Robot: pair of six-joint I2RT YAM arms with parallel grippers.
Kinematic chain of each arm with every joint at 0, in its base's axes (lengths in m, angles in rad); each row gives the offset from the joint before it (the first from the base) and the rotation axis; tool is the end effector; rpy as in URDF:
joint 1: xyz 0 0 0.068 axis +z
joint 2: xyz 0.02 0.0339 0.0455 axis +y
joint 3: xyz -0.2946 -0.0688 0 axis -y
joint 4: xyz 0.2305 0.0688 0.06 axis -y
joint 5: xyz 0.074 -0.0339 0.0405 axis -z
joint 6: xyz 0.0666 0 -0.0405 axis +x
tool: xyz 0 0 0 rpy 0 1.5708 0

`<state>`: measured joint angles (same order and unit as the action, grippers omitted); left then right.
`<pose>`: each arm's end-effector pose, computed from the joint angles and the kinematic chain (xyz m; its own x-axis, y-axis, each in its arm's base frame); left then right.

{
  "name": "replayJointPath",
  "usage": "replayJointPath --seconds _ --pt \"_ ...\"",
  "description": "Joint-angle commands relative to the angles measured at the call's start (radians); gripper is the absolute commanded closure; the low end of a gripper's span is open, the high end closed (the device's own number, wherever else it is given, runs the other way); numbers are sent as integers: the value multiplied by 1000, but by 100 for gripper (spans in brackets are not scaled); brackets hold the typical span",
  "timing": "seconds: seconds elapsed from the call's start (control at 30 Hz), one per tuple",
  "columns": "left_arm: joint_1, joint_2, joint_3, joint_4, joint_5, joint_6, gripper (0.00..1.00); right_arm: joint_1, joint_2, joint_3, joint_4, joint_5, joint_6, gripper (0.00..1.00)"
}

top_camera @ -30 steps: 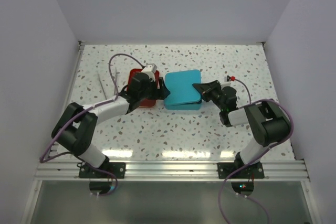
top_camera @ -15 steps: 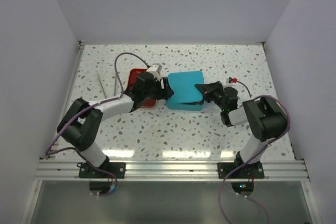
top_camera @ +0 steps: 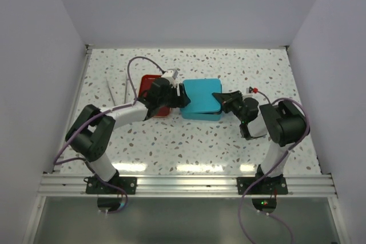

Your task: Pack the chocolate

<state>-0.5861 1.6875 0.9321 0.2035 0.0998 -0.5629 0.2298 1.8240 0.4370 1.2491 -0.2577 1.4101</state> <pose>0.3151 -0.2172 0.2182 -0.7008 -0.1721 -0.6923 0.2921 0.8161 -0.4986 0.3194 0.0922 0.1640 -0.4815 0.8677 -0.1239 0.0576 0.1724 0.9834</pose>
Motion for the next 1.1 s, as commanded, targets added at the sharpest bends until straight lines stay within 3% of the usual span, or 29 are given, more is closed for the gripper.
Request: replayJointPath --seconds 0.0,0.13,0.5,0.9,1.07 --pt "-12 9 50 27 -12 15 28 -7 43 -11 144 6 59 100" --pt "-15 11 59 25 -14 14 28 -10 31 -9 159 9 64 100" --pt "-23 31 77 8 -28 26 28 -37 -144 -17 -66 17 -49 100" --pt "-60 87 139 -45 -83 70 28 -47 -58 -41 18 -8 -33 100" --pt "-73 115 163 -72 -121 90 28 -52 -65 -40 15 -9 -33 95"
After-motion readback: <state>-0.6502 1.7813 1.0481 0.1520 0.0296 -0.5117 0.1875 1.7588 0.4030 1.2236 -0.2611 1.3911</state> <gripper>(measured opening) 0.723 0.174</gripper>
